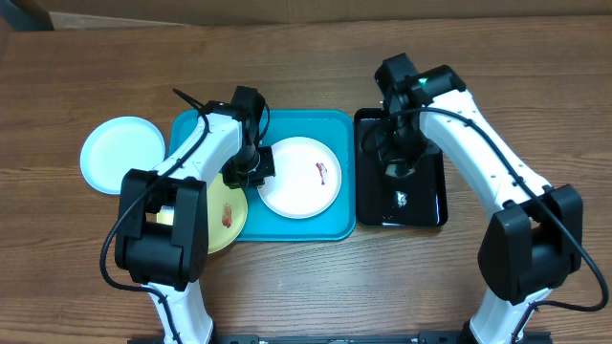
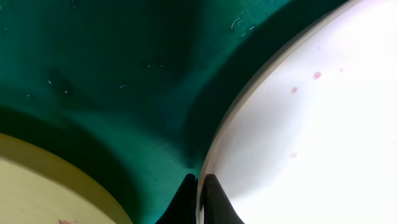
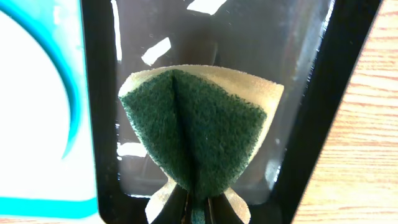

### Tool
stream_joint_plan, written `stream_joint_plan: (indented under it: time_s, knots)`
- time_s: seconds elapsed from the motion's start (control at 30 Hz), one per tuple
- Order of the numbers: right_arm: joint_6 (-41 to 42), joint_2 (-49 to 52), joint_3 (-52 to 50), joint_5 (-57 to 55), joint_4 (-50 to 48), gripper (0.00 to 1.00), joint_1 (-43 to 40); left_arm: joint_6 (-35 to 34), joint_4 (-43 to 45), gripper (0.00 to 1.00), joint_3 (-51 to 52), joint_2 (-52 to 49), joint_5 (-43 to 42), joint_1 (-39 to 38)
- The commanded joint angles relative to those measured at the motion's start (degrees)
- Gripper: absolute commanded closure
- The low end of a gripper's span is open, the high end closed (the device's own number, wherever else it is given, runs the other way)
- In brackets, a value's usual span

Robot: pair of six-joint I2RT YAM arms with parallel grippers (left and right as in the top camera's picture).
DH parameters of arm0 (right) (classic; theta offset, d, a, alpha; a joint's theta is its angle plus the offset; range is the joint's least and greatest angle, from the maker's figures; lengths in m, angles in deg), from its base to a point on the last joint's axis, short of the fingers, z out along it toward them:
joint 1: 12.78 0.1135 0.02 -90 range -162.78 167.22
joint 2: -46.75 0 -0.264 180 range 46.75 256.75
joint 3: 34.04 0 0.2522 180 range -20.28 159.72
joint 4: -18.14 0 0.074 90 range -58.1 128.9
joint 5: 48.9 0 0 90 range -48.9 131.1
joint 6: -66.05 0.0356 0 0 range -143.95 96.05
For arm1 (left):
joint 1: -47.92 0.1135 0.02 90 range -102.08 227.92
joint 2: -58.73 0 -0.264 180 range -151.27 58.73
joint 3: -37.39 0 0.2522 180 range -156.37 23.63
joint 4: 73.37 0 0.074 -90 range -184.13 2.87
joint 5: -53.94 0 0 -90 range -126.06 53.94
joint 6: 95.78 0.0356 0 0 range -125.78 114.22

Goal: Clean dirty plates on tray and stack at the side

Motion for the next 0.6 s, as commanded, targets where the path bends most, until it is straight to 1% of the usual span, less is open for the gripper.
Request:
stream_joint_plan:
  time_s: [0.0, 0.2, 0.5, 0.57]
  knots:
    - [0.0, -1.5, 1.0, -1.2, -0.5, 0.96, 1.0, -2.3, -0.6, 0.96, -1.0, 0.8, 0.9, 0.6]
    - [0.0, -1.2, -0.1, -1.2, -0.4, 0.96, 2.3, -3.5, -0.6, 0.96, -1.0, 0.8, 0.9, 0.6]
    - [-0.1, -0.2, -0.5, -2.0, -0.1, 0.96, 1.3, -3.6, -0.5, 0.96, -1.0, 0.8, 0.9, 0.7]
    - [-1.7, -0.2, -0.5, -2.1, 0.5, 0.96, 1.3, -4.6, -0.3, 0.96, -1.0, 0.8, 0.9, 0.7]
